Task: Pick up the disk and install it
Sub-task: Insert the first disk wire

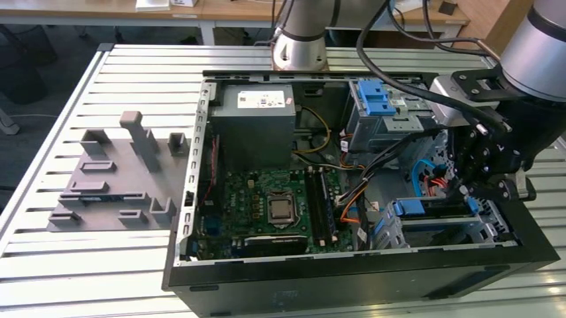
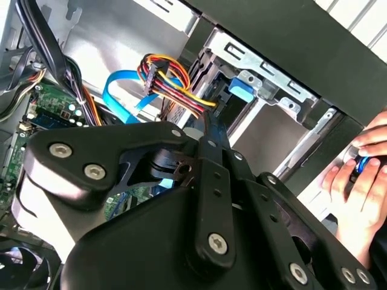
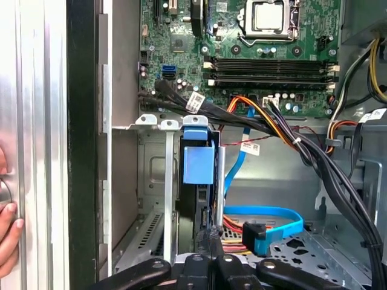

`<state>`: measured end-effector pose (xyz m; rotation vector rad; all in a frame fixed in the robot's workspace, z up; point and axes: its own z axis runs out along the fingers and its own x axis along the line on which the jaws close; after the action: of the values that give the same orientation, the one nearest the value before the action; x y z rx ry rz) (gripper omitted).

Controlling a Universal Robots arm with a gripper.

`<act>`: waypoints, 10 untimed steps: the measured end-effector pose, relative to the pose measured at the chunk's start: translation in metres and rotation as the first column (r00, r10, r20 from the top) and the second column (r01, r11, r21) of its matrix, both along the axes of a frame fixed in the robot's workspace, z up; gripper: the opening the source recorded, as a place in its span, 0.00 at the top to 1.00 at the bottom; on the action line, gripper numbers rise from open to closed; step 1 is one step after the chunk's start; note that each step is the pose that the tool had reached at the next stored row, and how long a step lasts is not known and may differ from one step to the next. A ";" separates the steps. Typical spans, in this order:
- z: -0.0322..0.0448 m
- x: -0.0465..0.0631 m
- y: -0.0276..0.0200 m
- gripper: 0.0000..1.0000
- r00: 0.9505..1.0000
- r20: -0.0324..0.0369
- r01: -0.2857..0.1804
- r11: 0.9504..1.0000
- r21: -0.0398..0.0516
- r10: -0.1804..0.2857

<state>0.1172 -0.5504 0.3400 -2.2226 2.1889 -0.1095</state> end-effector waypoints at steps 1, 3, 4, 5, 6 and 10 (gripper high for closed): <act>-0.0001 0.001 -0.0003 0.89 1.000 -0.002 0.000 1.000 0.001 0.000; -0.0008 0.001 -0.0008 0.89 1.000 -0.003 0.000 1.000 0.002 0.000; -0.0015 0.001 -0.0008 0.89 1.000 -0.003 0.000 1.000 0.002 0.000; -0.0023 0.001 -0.0009 0.89 1.000 -0.003 0.000 1.000 0.002 0.000; -0.0031 0.001 -0.0009 0.89 1.000 -0.003 0.000 1.000 0.002 0.000; -0.0055 0.001 -0.0009 0.89 1.000 -0.003 0.000 1.000 0.002 0.000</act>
<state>0.1187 -0.5513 0.3345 -2.2230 2.1892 -0.1039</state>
